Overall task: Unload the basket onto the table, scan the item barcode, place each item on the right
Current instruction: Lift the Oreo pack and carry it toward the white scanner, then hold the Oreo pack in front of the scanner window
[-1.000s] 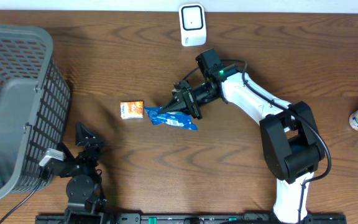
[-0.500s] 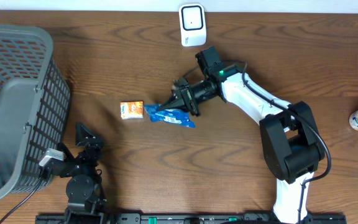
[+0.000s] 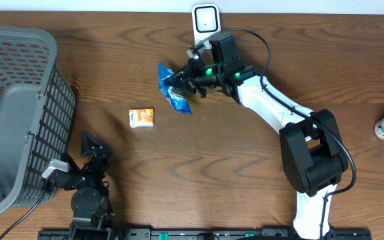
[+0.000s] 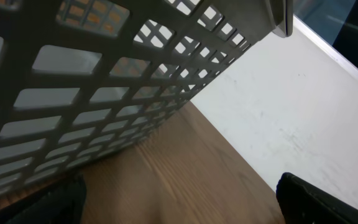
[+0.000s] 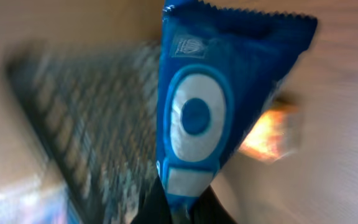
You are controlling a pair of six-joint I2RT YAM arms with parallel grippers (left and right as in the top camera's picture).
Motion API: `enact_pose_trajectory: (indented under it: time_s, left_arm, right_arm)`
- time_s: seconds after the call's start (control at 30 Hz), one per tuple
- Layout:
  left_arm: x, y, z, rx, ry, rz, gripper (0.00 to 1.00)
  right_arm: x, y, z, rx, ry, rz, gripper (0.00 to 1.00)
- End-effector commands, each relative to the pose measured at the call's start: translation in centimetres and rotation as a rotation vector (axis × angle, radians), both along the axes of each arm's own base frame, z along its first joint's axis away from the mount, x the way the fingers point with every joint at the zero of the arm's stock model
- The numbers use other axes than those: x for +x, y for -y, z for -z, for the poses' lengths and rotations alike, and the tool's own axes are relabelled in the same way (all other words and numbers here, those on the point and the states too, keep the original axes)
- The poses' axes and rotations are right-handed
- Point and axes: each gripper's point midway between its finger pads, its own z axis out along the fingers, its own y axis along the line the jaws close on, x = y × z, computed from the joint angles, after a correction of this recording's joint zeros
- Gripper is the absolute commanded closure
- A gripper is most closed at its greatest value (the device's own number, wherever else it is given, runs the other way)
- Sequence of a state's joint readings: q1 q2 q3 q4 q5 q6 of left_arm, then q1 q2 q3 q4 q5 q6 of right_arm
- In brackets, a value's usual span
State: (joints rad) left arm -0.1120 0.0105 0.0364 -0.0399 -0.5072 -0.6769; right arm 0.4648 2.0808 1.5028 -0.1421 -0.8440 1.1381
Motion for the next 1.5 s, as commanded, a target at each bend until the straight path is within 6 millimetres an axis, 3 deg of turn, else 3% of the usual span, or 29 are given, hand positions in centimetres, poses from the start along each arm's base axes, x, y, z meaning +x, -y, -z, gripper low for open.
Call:
enact_pose_trajectory:
  time_s: [0.0, 0.07, 0.2, 0.43, 0.63, 0.87, 1.03, 1.33, 1.47]
  left_arm:
    - [-0.1, -0.2, 1.4, 0.011, -0.047, -0.010, 0.02]
    - [-0.1, -0.2, 1.4, 0.011, -0.047, -0.010, 0.02]
    - [-0.1, -0.2, 1.4, 0.011, -0.047, -0.010, 0.02]
    - [-0.1, -0.2, 1.4, 0.011, -0.048, -0.010, 0.02]
    - [-0.1, -0.2, 1.4, 0.011, -0.047, -0.010, 0.02]
    - [-0.1, -0.2, 1.4, 0.011, -0.048, -0.010, 0.02]
    - [-0.1, -0.2, 1.4, 0.011, -0.048, -0.010, 0.02]
    - [-0.1, -0.2, 1.4, 0.011, -0.048, -0.010, 0.02]
    - [-0.1, -0.2, 1.4, 0.011, -0.048, -0.010, 0.02]
  right_arm:
    - [6.3, 5.5, 2.8, -0.231, -0.092, 0.550, 0.98]
    - [8.6, 7.7, 2.6, -0.273, -0.038, 0.727, 0.98]
    - [12.0, 9.8, 0.0, -0.253, 0.125, 0.909, 0.99]
    - [15.1, 14.5, -3.0, -0.282, 0.296, 1.213, 0.98]
    - [19.9, 14.8, -5.7, -0.300, 0.445, 1.262, 0.98]
    - [25.1, 15.1, -4.4, -0.378, 0.467, 1.323, 0.98]
    - [26.3, 15.0, -3.6, -0.398, 0.462, 1.331, 0.98]
    - [26.3, 16.6, -3.5, -0.478, 0.471, 1.332, 0.98]
    - [24.4, 19.6, -3.8, -0.661, 0.410, 1.297, 0.98]
